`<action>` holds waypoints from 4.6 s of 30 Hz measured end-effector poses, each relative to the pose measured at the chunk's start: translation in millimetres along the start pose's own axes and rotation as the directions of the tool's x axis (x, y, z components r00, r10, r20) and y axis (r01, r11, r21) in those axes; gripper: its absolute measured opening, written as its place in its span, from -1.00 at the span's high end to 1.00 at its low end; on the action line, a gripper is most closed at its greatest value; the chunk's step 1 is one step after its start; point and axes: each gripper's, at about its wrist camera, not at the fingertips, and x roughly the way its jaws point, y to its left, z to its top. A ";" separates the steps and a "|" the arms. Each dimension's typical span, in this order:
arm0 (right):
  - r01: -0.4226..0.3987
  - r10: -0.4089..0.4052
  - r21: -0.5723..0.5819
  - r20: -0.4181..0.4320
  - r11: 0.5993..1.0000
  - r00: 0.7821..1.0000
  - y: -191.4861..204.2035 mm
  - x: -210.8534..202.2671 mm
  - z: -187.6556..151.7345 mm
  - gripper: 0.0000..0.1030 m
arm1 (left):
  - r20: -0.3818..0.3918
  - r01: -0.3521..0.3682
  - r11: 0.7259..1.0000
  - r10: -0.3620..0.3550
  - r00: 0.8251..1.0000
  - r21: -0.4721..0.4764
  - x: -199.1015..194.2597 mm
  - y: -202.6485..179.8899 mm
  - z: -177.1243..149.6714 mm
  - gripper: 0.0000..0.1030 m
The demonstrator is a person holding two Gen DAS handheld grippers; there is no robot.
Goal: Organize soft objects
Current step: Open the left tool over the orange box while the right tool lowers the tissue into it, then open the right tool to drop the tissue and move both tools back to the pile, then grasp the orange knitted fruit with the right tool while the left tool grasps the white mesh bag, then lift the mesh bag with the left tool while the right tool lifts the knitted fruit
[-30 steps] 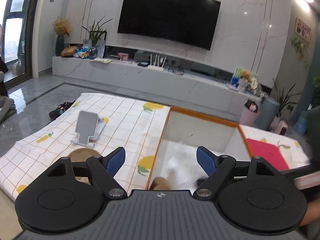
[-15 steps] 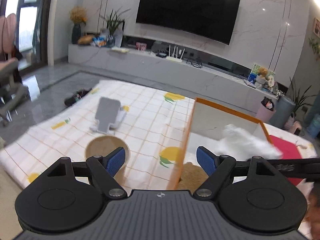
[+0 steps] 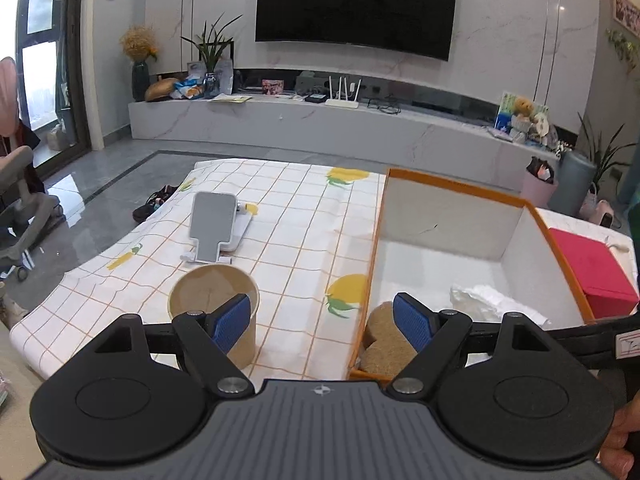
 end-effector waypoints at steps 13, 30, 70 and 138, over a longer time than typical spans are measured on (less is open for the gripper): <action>-0.067 0.068 -0.008 0.059 0.998 0.996 5.4 -32.7 3.8 -0.26 | 0.005 0.020 0.999 -0.020 1.000 -0.047 -5.5 5.0 4.6 -0.84; -0.086 0.083 0.000 0.289 0.996 0.954 -70.8 -174.2 -9.6 -0.74 | 0.060 0.118 0.989 -0.113 0.992 -0.087 -40.2 -34.6 20.8 -0.84; 0.179 -0.151 0.376 -0.103 0.909 0.983 -318.8 -68.5 -110.6 0.01 | -0.078 0.415 0.896 -0.408 0.910 0.159 -36.1 -246.3 -55.7 -0.84; 0.082 -0.153 0.512 0.099 0.855 0.983 -374.6 -142.3 -150.8 0.30 | 0.196 0.453 0.815 -0.542 0.817 0.361 -37.8 -323.3 -81.1 0.89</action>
